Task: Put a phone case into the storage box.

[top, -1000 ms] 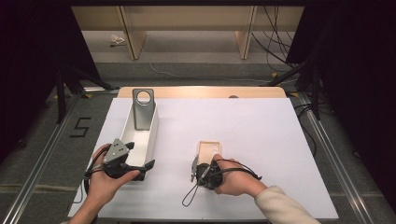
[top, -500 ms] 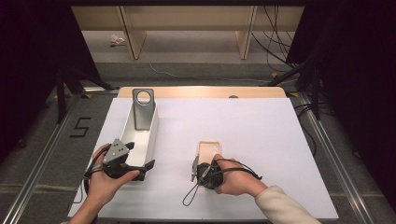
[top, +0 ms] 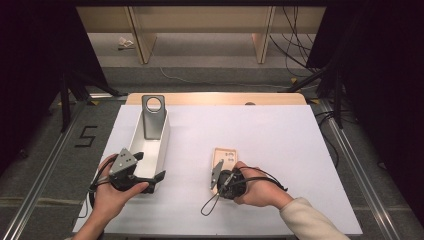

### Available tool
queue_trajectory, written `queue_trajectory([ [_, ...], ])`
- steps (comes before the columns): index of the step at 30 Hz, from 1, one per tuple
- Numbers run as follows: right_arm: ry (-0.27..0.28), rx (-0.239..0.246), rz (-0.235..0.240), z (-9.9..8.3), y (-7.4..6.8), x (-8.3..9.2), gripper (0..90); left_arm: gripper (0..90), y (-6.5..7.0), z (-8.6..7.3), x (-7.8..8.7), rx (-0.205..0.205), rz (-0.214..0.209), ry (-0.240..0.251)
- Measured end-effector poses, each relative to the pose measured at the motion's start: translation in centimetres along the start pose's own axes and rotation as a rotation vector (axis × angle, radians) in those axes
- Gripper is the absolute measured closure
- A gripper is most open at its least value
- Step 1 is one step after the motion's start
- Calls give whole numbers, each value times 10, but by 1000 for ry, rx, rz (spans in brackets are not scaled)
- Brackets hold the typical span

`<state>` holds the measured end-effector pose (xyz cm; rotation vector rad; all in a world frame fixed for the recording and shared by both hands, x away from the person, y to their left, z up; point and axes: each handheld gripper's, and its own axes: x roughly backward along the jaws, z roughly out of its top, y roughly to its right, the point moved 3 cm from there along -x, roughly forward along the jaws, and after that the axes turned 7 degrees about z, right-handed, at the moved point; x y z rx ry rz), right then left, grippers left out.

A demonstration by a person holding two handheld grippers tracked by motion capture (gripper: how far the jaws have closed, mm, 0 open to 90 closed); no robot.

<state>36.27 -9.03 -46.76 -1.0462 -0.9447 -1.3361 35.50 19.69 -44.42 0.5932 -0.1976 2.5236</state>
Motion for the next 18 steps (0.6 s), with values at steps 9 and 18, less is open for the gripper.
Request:
queue_trajectory([
  [9, 126, -17, -21, -5, 4, 15, 880, 15, 0, 1, 1, 6, 1, 4],
  [18, 221, 20, -32, -2, 3, 19, 880, 17, -1, 1, 1, 9, 0, 5],
])
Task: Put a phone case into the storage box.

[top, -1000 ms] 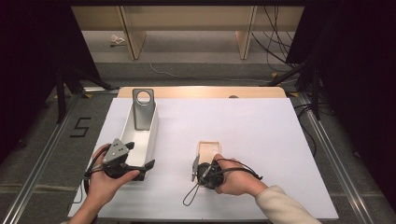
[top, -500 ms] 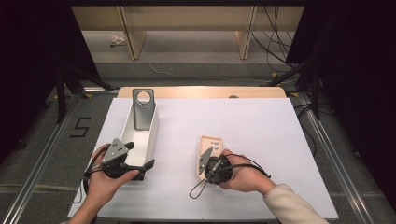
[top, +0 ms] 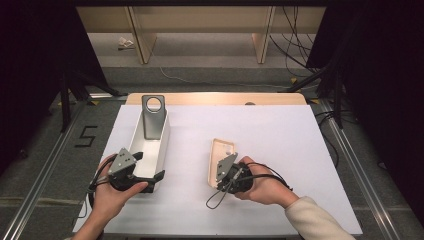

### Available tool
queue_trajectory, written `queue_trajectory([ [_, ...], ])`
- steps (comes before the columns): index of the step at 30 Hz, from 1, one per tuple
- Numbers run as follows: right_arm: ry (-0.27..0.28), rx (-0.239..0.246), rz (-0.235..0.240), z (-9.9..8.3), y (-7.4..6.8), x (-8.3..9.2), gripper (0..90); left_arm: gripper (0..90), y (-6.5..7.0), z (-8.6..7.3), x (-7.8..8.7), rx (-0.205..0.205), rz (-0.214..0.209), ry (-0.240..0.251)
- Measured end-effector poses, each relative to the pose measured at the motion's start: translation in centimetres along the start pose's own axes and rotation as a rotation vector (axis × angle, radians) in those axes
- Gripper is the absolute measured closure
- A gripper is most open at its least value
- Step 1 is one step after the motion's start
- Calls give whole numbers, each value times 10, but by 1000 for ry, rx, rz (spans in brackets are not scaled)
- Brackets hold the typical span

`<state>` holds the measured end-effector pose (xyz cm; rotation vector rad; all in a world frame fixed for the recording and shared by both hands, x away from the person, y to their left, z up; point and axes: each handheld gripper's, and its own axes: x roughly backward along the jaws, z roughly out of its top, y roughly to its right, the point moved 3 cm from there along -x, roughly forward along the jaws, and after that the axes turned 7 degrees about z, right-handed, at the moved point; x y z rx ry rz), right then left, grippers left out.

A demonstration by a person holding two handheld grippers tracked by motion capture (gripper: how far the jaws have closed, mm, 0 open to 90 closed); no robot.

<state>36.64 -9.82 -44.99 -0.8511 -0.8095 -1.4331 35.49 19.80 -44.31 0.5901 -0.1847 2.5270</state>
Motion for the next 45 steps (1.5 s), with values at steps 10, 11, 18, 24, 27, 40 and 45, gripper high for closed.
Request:
queue_trajectory([
  [10, 72, 6, 4, 1, -1, 5, 880, 20, 0, 0, 0, 3, -3, 1],
  [11, 74, 4, 3, 0, -1, 5, 880, 20, 0, 0, 0, 3, -2, 1],
  [18, 84, -5, -4, -2, 2, 6, 880, 20, 0, 2, 1, 7, -8, 6],
  [24, 97, -3, -17, -2, 3, 8, 880, 45, 1, 8, 0, 15, -18, -8],
  [27, 111, -3, -21, -1, 2, 10, 880, 55, 2, 16, -1, 26, -31, -2],
  [40, 129, 8, -40, 5, -1, 11, 880, 80, 20, 55, -28, 34, -86, -33],
  [45, 130, 9, -42, 6, -2, 11, 880, 85, 33, 75, -43, 7, -125, -59],
])
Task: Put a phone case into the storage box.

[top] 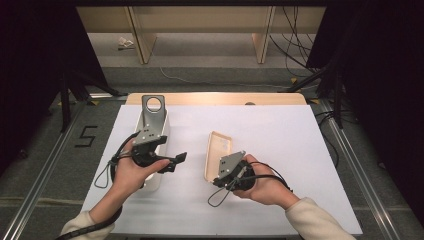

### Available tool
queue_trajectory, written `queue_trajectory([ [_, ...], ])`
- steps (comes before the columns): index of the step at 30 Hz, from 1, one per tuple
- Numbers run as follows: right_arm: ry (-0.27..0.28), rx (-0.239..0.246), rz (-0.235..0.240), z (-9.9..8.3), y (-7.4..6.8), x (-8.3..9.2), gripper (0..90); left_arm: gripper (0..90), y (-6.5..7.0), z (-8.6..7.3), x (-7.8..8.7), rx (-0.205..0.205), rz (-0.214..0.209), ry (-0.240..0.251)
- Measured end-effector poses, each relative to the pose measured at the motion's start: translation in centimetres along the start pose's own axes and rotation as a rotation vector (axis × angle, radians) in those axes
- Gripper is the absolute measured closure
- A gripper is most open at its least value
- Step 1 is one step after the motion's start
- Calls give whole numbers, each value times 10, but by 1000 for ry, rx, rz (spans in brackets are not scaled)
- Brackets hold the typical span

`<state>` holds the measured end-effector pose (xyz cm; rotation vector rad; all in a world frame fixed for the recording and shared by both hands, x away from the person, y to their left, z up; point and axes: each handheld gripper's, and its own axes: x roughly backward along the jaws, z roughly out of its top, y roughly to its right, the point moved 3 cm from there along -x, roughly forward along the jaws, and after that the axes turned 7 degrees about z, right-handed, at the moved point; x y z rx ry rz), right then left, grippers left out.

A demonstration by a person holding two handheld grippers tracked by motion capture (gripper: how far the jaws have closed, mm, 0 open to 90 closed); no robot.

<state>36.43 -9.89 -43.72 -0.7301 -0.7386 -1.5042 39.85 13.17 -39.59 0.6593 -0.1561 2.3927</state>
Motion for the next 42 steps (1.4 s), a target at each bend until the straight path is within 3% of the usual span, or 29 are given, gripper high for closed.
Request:
queue_trajectory([
  [7, 6, 3, 0, 2, -1, 1, 880, 105, 11, 18, -28, -23, -14, -59],
  [20, 18, 14, 1, 5, -3, 1, 879, 153, 18, 33, -66, -5, -22, -124],
  [27, 23, 18, -5, 6, -4, 2, 880, 189, 18, 33, -83, 30, -24, -160],
  [38, 22, 23, -6, 7, -4, 2, 880, 339, 17, 35, -96, 56, -19, -203],
  [42, 25, 29, -6, 7, -4, 2, 880, 397, 16, 34, -99, 106, -26, -230],
])
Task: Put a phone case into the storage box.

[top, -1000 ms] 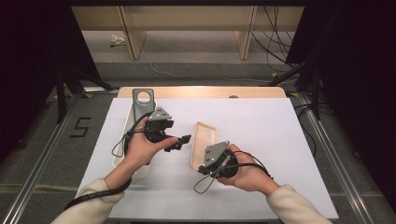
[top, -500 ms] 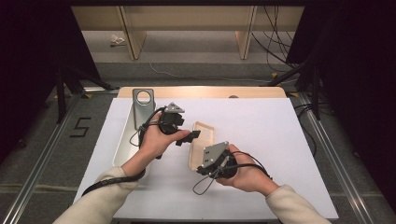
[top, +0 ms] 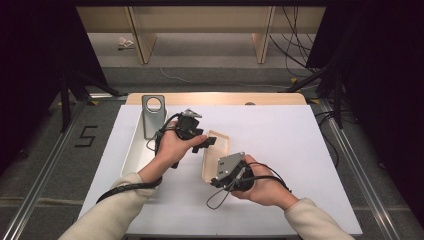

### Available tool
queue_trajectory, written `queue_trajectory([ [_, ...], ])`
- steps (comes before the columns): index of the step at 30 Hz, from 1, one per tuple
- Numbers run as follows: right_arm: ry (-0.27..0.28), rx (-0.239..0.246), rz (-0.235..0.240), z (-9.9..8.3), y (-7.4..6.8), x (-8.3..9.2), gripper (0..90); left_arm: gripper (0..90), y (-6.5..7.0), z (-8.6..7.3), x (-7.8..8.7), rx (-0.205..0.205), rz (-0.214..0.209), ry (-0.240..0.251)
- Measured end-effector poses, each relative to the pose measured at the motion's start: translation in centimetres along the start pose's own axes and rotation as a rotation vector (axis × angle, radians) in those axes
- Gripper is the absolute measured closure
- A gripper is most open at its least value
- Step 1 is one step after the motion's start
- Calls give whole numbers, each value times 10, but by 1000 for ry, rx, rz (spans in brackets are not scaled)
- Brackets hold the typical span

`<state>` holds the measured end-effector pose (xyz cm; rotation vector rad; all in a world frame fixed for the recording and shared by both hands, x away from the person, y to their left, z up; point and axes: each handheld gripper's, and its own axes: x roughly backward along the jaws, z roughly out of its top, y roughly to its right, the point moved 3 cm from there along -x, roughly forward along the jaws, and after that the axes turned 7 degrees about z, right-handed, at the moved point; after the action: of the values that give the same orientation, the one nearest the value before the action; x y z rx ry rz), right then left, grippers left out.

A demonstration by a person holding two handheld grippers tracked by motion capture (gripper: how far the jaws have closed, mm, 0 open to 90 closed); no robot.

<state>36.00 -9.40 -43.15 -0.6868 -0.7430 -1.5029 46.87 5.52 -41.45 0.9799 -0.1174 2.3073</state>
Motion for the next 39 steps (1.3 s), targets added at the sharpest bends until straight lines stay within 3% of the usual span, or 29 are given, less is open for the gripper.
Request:
queue_trajectory([
  [11, -4, 14, 4, 2, -2, -1, 879, 599, -2, 0, -4, 45, 9, -29],
  [17, -4, 13, 6, 1, -2, -2, 880, 682, -1, 2, -2, 82, 4, -12],
  [21, -11, 8, 8, 0, -2, -3, 881, 720, 3, 5, 2, 102, -26, 24],
  [27, -21, 14, 3, 1, -2, -5, 883, 762, 6, 9, 6, 125, -47, 44],
  [34, -28, 11, 3, 0, -1, -7, 884, 813, 12, 13, 12, 164, -101, 71],
  [39, -32, 4, -14, -1, 0, -7, 883, 823, 18, 18, 18, 155, -115, 99],
])
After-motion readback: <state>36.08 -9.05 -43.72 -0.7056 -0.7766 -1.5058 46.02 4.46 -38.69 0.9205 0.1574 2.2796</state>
